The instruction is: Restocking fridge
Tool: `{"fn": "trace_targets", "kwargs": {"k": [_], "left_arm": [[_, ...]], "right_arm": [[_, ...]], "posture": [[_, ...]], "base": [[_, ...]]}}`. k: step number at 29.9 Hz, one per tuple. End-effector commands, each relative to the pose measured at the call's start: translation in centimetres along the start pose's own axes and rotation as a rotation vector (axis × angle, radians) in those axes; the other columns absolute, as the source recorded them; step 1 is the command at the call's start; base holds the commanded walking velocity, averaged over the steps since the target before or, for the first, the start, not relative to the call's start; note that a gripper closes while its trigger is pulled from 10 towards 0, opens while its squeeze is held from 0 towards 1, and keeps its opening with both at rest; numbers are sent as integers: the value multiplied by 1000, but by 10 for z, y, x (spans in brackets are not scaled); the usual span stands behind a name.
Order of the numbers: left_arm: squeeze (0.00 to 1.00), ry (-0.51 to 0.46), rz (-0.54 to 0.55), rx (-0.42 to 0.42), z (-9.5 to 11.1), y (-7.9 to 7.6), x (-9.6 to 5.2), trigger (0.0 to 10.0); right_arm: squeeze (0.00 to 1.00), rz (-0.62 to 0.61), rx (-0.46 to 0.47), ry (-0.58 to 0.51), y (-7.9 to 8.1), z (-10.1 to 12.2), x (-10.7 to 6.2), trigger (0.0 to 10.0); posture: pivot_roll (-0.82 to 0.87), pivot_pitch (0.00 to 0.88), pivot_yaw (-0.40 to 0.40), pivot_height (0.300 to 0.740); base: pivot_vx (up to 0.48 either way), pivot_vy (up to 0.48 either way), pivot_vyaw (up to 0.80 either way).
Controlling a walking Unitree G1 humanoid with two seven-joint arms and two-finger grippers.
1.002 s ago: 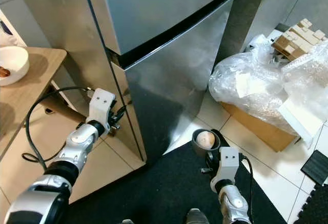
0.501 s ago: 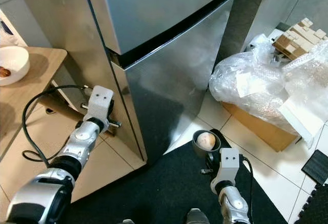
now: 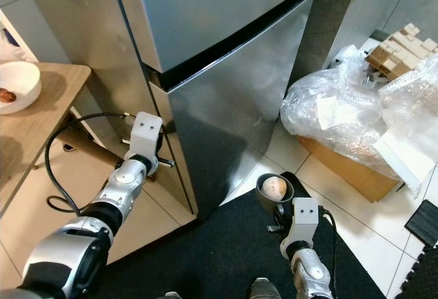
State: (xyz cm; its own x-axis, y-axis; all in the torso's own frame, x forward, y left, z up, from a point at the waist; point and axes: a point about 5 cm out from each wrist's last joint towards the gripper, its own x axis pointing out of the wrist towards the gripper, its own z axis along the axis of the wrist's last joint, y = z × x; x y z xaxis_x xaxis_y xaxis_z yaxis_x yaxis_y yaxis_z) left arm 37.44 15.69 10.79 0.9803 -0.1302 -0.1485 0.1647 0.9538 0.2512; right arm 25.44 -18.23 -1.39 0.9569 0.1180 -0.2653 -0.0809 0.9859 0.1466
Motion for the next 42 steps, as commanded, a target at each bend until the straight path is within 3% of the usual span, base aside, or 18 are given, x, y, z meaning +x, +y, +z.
{"fn": "trace_targets", "kwargs": {"k": [1,5,9,11,12,15,16,18,20,22,37,42], "left_arm": [[0,6,12,21,-1,4,0,10000],[0,-11,76,13,2,18,0,10000],[0,-33,62,-23,5,19,0,10000],[0,-63,20,-68,9,16,0,10000],[0,-88,-45,-129,12,10,2,10000],[0,-107,-91,-172,15,5,2,10000],[0,-130,-162,-253,19,-2,3,10000],[0,-130,-162,-253,19,-2,3,10000],[0,-173,-259,-305,25,-12,3,10000],[0,-181,-290,-319,26,-15,3,10000],[0,-166,-538,-245,18,-35,-5,10000],[0,-157,-557,-242,17,-37,-5,10000]], "right_arm": [[0,1,-10,-13,0,-2,-4,10000],[0,9,-15,-5,-1,-5,-7,10000],[0,13,-17,-4,-1,-5,-7,10000],[0,14,-18,-4,-1,-5,-7,10000],[0,14,-19,-3,-2,-5,-7,10000],[0,14,-20,-2,-2,-4,-7,10000],[0,14,-21,-3,-2,-4,-6,10000],[0,14,-21,-3,-2,-4,-6,10000],[0,14,-26,-8,-3,-2,-5,10000],[0,13,-28,-11,-4,-1,-5,10000],[0,8,-33,-10,-6,-1,-6,10000],[0,12,-32,-8,-5,-1,-5,10000]], "posture": [[-165,208,35,736],[-164,229,27,736],[-162,229,24,736],[-162,226,21,736],[-164,224,18,736],[-164,224,18,736],[-168,223,16,736],[-168,223,16,736],[-176,220,16,736],[-177,220,16,736],[-177,218,11,736],[-174,218,9,736]], "base": [[0,0,0],[0,0,0],[0,0,0],[0,0,0],[0,0,0],[0,0,0],[0,0,0],[0,0,0],[0,0,0],[0,0,0],[0,0,0],[0,0,0]]}}
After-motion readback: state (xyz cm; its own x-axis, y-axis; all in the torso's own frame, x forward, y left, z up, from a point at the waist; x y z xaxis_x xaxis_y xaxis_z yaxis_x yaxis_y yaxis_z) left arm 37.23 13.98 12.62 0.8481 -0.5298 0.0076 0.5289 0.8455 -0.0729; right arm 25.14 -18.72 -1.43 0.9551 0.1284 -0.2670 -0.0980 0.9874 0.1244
